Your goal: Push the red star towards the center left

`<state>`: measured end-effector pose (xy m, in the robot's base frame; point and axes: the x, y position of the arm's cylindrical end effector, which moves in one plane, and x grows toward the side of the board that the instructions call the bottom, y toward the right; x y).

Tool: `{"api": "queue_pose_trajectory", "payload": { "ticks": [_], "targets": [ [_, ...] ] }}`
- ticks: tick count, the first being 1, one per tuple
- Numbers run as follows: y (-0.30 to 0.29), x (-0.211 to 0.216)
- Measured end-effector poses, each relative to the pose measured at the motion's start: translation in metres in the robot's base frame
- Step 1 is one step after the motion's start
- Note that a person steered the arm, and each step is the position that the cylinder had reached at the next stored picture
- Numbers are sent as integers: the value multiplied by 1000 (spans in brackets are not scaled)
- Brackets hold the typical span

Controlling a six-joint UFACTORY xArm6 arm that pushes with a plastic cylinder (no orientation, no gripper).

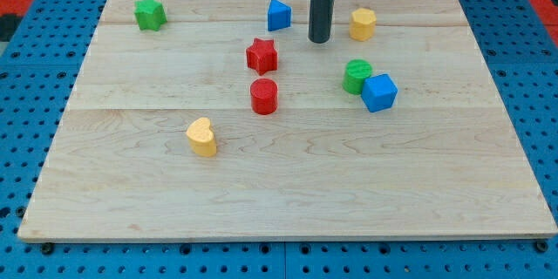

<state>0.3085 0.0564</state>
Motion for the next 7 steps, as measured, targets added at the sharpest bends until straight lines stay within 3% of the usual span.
{"api": "queue_pose_trajectory", "payload": {
  "ticks": [1,2,3,5,7],
  "targets": [
    [-7,-1],
    [-53,-10],
    [-13,-32],
    [-2,-9],
    [54,-14]
  ]
}}
